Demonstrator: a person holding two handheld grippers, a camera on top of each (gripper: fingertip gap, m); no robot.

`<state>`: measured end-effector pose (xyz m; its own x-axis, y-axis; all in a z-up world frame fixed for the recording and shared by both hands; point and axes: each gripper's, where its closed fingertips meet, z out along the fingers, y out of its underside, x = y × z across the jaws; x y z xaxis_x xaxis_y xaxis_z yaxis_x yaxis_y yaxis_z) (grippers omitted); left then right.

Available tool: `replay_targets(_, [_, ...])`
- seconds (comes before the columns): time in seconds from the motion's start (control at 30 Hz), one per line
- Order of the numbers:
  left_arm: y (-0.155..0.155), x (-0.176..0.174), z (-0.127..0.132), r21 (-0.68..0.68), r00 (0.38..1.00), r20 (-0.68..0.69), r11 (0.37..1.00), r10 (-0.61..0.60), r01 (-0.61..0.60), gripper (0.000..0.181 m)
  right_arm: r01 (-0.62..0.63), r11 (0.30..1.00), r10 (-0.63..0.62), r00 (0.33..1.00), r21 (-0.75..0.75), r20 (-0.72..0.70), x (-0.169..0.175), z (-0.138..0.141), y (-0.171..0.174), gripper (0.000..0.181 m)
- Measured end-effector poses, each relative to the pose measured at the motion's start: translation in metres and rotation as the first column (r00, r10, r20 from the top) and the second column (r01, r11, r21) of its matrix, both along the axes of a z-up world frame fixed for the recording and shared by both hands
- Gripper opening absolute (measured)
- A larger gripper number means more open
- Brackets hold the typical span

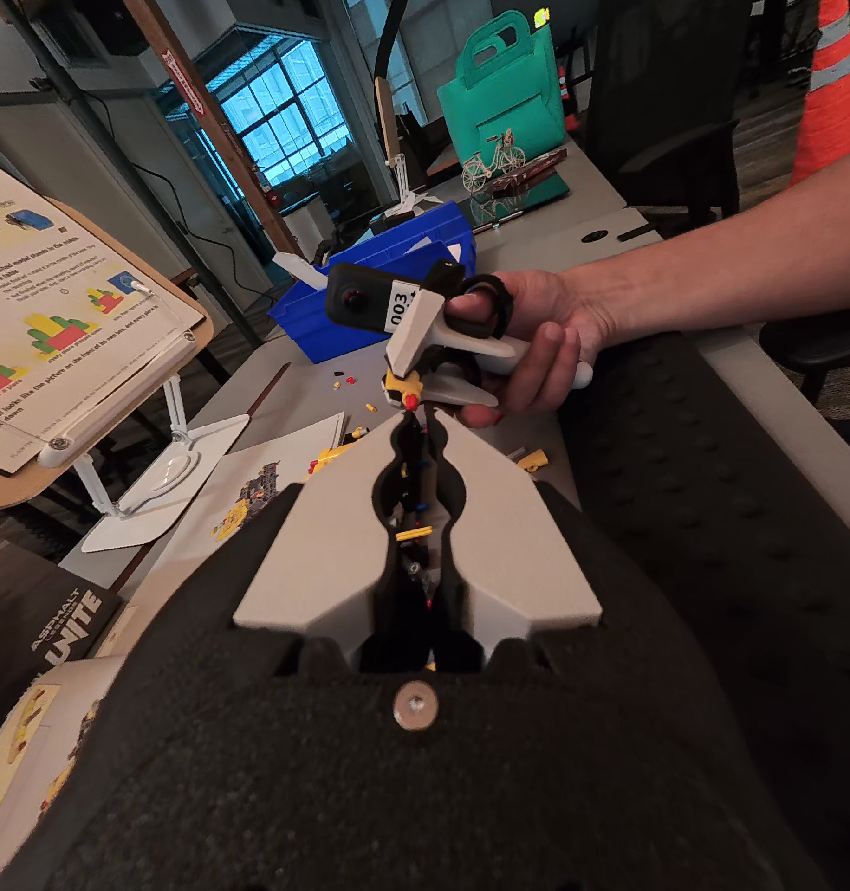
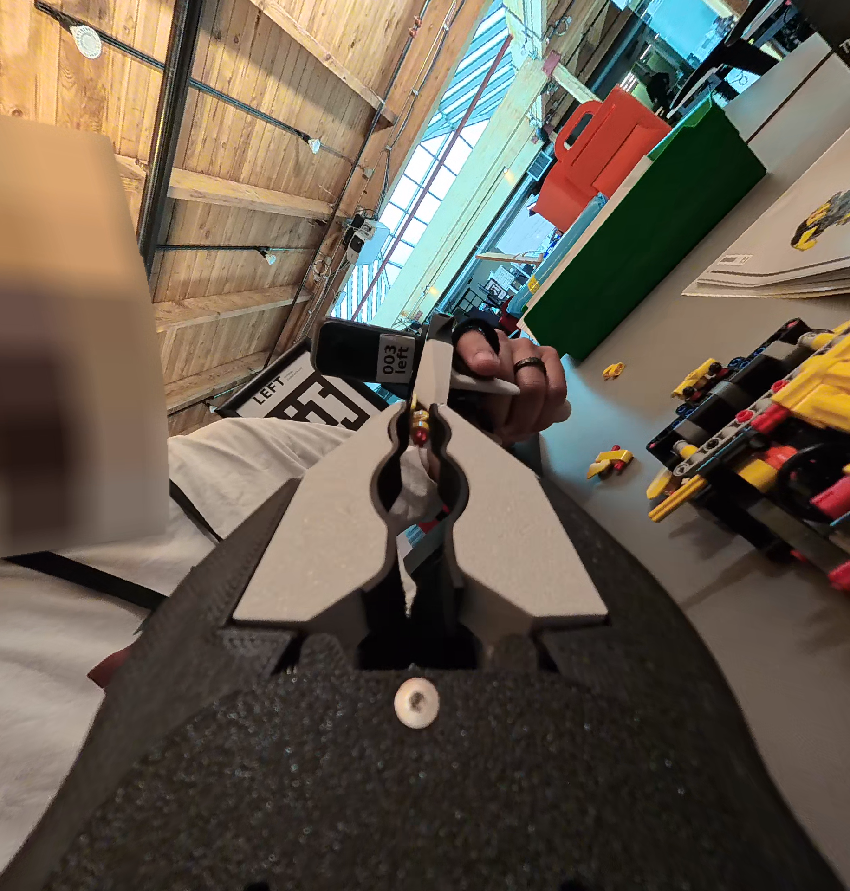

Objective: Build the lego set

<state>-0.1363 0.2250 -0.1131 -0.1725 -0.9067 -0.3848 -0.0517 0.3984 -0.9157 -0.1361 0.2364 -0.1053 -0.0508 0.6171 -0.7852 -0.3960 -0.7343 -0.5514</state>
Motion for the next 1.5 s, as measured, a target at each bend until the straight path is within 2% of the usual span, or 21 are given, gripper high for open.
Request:
replay_targets(0.07, [0.005, 0.0, 0.003, -0.012, 1.0, 0.016, 1.0, 0.025, -0.025, 0.015, 0.007, 1.0, -0.007, 1.0, -0.007, 0.004, 0.001, -0.002, 0.001, 0.006])
replay_targets(0.13, [0.008, -0.001, 0.003, -0.034, 1.0, 0.015, 0.999, 0.021, -0.02, 0.015, 0.004, 1.0, -0.004, 1.0, -0.008, -0.002, 0.001, -0.001, 0.001, 0.006])
replay_targets(0.3, [0.003, -0.002, 0.003, -0.033, 1.0, 0.011, 0.999, -0.011, 0.011, 0.009, 0.0, 1.0, 0.0, 1.0, -0.017, 0.007, -0.001, -0.003, 0.001, 0.006])
replay_targets(0.33, [0.002, -0.002, 0.001, -0.027, 1.0, 0.007, 1.0, -0.016, 0.016, 0.004, 0.001, 1.0, -0.001, 1.0, -0.022, 0.006, 0.0, -0.004, 0.002, 0.006])
replay_targets(0.57, [0.006, -0.001, 0.002, 0.035, 0.999, 0.022, 0.999, 0.025, -0.025, 0.003, 0.0, 0.999, 0.0, 1.0, -0.045, -0.012, 0.001, -0.004, 0.004, 0.007])
replay_targets(0.63, [0.011, -0.002, 0.005, 0.015, 0.998, 0.037, 0.999, 0.045, -0.046, 0.003, 0.053, 0.999, -0.053, 0.999, -0.003, 0.004, 0.005, 0.0, 0.009, 0.018])
replay_targets(0.73, [0.037, -0.007, 0.014, -0.119, 0.992, 0.06, 0.987, 0.113, -0.105, 0.003, 0.214, 0.975, -0.215, 0.976, 0.06, 0.018, 0.022, 0.005, 0.023, 0.033])
replay_targets(0.77, [0.055, -0.011, 0.018, -0.192, 0.984, 0.064, 0.97, 0.163, -0.148, 0.003, 0.257, 0.963, -0.258, 0.966, 0.078, 0.011, 0.027, 0.007, 0.025, 0.034])
replay_targets(0.83, [0.101, -0.023, 0.02, -0.369, 0.953, 0.049, 0.892, 0.3, -0.262, 0.003, 0.281, 0.955, -0.281, 0.96, 0.091, -0.018, 0.031, 0.011, 0.025, 0.036])
replay_targets(0.93, [0.173, -0.054, 0.007, -0.574, 0.864, -0.038, 0.697, 0.502, -0.43, 0.003, 0.236, 0.969, -0.235, 0.972, 0.076, -0.016, 0.026, 0.01, 0.019, 0.031])
replay_targets(1.03, [0.217, -0.083, -0.015, -0.658, 0.774, -0.133, 0.529, 0.619, -0.536, 0.004, 0.213, 0.973, -0.213, 0.977, 0.087, -0.004, 0.02, 0.008, 0.014, 0.026])
replay_targets(1.1, [0.229, -0.092, -0.023, -0.692, 0.752, -0.167, 0.468, 0.638, -0.55, 0.004, 0.223, 0.971, -0.227, 0.973, 0.08, 0.032, 0.02, 0.002, 0.016, 0.024])
replay_targets(1.17, [0.233, -0.096, -0.023, -0.712, 0.749, -0.163, 0.449, 0.642, -0.54, 0.004, 0.234, 0.97, -0.238, 0.97, 0.071, 0.054, 0.021, -0.002, 0.019, 0.022])
replay_targets(1.3, [0.231, -0.093, -0.022, -0.675, 0.748, -0.16, 0.481, 0.644, -0.559, 0.004, 0.261, 0.962, -0.266, 0.962, 0.083, 0.064, 0.024, -0.003, 0.021, 0.019])
replay_targets(1.5, [0.227, -0.088, -0.026, -0.658, 0.755, -0.173, 0.496, 0.632, -0.566, 0.004, 0.251, 0.964, -0.258, 0.964, 0.091, 0.069, 0.021, -0.003, 0.019, 0.019])
